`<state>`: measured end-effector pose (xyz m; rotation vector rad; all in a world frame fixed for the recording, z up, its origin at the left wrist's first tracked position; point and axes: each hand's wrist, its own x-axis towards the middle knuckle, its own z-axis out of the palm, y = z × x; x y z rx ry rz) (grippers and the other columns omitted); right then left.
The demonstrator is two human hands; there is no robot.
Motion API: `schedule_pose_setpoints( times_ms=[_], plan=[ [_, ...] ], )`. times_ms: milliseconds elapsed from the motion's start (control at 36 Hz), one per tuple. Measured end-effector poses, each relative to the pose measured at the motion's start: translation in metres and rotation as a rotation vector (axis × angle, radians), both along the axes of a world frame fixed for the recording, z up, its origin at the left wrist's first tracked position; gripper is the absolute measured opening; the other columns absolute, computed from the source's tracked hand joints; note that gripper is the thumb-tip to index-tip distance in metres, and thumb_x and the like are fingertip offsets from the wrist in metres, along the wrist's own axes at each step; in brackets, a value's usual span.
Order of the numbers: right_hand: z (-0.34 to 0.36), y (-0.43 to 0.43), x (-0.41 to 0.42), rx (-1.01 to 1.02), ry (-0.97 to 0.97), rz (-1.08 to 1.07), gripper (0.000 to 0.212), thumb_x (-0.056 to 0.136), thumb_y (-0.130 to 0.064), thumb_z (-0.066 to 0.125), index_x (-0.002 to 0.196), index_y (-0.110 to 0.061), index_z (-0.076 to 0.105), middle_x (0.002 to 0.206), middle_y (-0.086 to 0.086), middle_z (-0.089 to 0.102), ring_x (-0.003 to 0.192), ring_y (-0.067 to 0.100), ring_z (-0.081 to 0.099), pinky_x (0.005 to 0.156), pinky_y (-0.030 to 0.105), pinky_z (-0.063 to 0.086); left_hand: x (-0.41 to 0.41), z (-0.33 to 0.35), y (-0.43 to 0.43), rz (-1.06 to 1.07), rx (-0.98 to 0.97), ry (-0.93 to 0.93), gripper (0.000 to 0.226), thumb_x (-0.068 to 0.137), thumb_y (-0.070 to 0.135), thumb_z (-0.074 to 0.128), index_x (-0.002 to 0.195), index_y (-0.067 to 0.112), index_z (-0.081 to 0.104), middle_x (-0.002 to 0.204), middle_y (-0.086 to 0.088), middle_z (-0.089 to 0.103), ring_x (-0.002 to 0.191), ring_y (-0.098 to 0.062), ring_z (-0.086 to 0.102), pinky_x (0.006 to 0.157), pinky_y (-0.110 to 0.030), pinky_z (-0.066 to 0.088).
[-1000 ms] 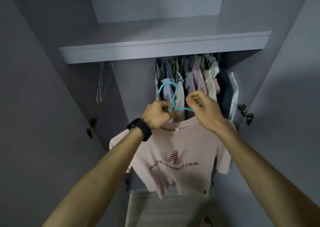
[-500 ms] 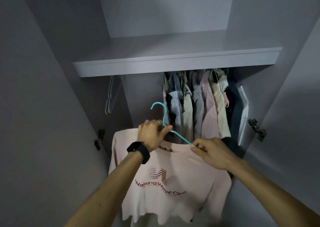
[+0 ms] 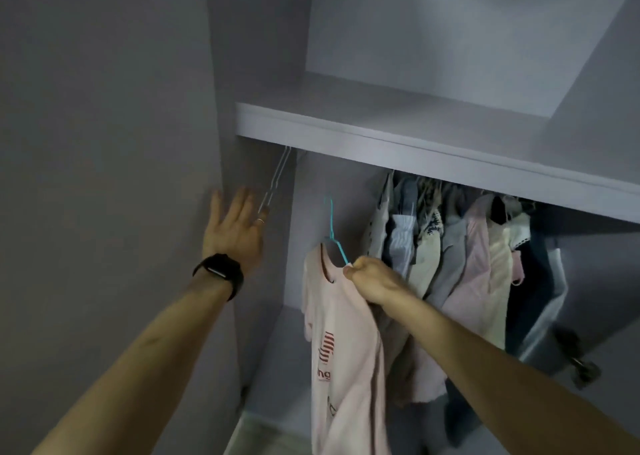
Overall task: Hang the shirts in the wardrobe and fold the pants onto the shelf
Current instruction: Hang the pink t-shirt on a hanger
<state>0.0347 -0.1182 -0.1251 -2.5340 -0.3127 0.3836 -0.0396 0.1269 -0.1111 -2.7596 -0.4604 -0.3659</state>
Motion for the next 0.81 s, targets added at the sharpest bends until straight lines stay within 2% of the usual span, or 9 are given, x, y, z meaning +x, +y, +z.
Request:
schedule_pose_setpoints(
  times_ms=[56, 139, 222, 333, 500, 667, 806],
  plan=[
    [0.001, 0.014, 0.016, 0.008, 0.005, -0.012, 0.023, 0.101, -0.039, 0.050, 0.091, -0.021, 0.060, 0.108, 0.007, 0.068, 0.106, 0.031, 0.063, 0.088, 0.036, 0.048, 0.003, 0.001, 0.016, 0.063, 0.085, 0.004, 0.059, 0.101, 0.035, 0.035, 0.159, 0.028, 0.022, 0.168, -0.009, 0.002, 0.154, -0.028, -0.007, 0.109, -0.058, -0.029],
    [-0.004, 0.028, 0.041, 0.064, -0.005, -0.073, 0.030, 0.101, -0.036, 0.050, 0.075, -0.022, 0.051, 0.096, 0.009, 0.063, 0.109, 0.035, 0.063, 0.090, 0.037, 0.049, 0.005, -0.006, 0.033, 0.126, 0.229, 0.099, 0.066, 0.102, 0.043, 0.026, 0.161, 0.022, 0.006, 0.167, -0.016, -0.008, 0.153, -0.034, -0.013, 0.103, -0.055, -0.038],
    [-0.018, 0.042, 0.067, 0.115, -0.037, -0.122, 0.032, 0.101, -0.038, 0.049, 0.073, -0.022, 0.049, 0.096, 0.014, 0.065, 0.108, 0.038, 0.063, 0.094, 0.042, 0.051, 0.008, -0.024, 0.049, 0.159, 0.501, 0.232, 0.073, 0.103, 0.051, 0.018, 0.159, 0.010, -0.004, 0.163, -0.026, -0.016, 0.148, -0.046, -0.020, 0.102, -0.067, -0.034],
    [-0.041, 0.054, 0.094, 0.193, -0.102, -0.178, 0.029, 0.100, -0.042, 0.048, 0.080, -0.022, 0.052, 0.103, 0.016, 0.069, 0.102, 0.037, 0.065, 0.093, 0.045, 0.053, 0.016, -0.032, 0.062, 0.195, 0.682, 0.202, 0.068, 0.104, 0.044, 0.012, 0.159, 0.006, -0.002, 0.163, -0.026, -0.014, 0.147, -0.049, -0.019, 0.102, -0.071, -0.031],
    [-0.083, 0.061, 0.119, 0.286, -0.230, -0.226, 0.032, 0.103, -0.045, 0.041, 0.101, -0.017, 0.055, 0.106, 0.013, 0.068, 0.100, 0.036, 0.063, 0.094, 0.046, 0.052, 0.022, -0.046, 0.065, 0.218, 0.796, 0.124, 0.064, 0.102, 0.043, 0.006, 0.160, 0.014, 0.001, 0.166, -0.019, -0.012, 0.149, -0.045, -0.018, 0.110, -0.066, -0.023],
    [-0.105, 0.063, 0.133, 0.345, -0.449, -0.236, 0.026, 0.105, -0.038, 0.040, 0.100, -0.014, 0.049, 0.107, 0.018, 0.066, 0.101, 0.040, 0.061, 0.091, 0.046, 0.050, 0.021, -0.061, 0.061, 0.241, 0.834, 0.108, 0.066, 0.100, 0.047, 0.004, 0.160, 0.019, 0.002, 0.166, -0.019, -0.012, 0.149, -0.046, -0.019, 0.113, -0.067, -0.020],
    [-0.090, 0.073, 0.143, 0.404, -0.625, -0.301, 0.028, 0.105, -0.035, 0.039, 0.107, -0.010, 0.053, 0.106, 0.020, 0.068, 0.098, 0.042, 0.062, 0.085, 0.046, 0.050, 0.020, -0.065, 0.065, 0.220, 0.882, 0.068, 0.068, 0.098, 0.047, 0.002, 0.160, 0.018, 0.004, 0.166, -0.019, -0.010, 0.148, -0.048, -0.020, 0.113, -0.068, -0.020]
  ],
)
